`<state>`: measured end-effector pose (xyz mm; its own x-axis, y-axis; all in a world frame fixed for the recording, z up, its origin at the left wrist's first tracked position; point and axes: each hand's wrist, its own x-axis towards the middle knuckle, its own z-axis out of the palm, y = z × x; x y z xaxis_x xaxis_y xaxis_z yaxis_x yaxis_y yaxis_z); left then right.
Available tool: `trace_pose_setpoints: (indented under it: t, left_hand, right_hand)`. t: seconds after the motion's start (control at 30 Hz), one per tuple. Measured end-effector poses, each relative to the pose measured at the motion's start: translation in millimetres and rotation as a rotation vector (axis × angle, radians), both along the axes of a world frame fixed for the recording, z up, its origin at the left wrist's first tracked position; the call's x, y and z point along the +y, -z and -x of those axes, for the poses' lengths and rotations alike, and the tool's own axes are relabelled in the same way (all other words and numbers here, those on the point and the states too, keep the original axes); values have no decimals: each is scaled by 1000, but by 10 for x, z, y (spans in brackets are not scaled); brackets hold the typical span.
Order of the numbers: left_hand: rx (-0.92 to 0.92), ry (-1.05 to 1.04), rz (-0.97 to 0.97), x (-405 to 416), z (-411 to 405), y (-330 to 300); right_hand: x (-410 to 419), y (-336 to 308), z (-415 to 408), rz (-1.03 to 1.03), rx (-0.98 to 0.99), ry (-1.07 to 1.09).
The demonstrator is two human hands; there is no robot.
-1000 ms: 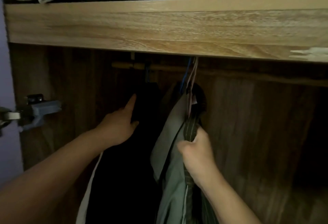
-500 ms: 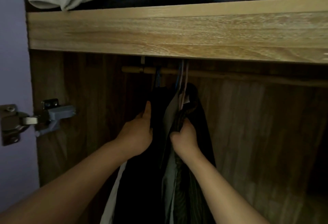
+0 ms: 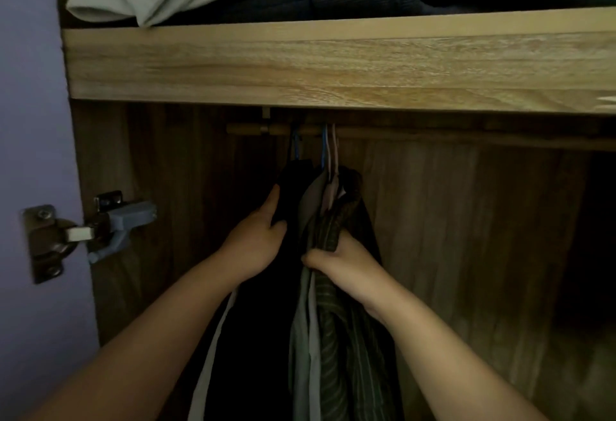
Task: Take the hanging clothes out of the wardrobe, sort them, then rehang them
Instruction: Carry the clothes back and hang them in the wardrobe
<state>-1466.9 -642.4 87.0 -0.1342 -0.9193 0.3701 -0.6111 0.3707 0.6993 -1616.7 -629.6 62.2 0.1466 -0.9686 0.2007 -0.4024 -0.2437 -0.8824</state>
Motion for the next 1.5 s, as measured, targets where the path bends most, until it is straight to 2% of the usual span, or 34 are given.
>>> trace_pose_setpoints:
  t: [0.13, 0.27, 0.4, 0.57, 0.63, 0.77, 1.1, 1.33, 1.5]
  left_hand:
    - [23, 32, 13, 35, -89, 22]
    - [-100, -28, 46, 159, -95, 81]
    - [-223, -54, 68, 401, -90, 206]
    - [-336, -53, 43, 835, -126, 436]
    - [-392, -61, 11, 1058, -139, 546]
    - [-370, -82, -99, 1559, -147, 739]
    - [-588, -351, -304, 2943, -265, 1353]
    - [-646, -464, -504, 4006, -720, 1547]
    - [-642, -587, -568, 4792, -1094, 1556]
  right_hand:
    - [322, 174, 34, 65, -19, 27]
    - [644, 313, 107, 32, 83, -5]
    - [877, 396, 258, -88, 297, 32]
    - [1196, 410, 405, -206, 679, 26]
    - [1363, 417, 424, -246, 739, -16]
    - [1706, 486, 467, -219, 834, -63]
    - [2607, 816, 286, -160, 936, -315]
    - [3235, 965, -335, -96, 980, -540]
    - [3667, 1032, -942, -30, 980, -742]
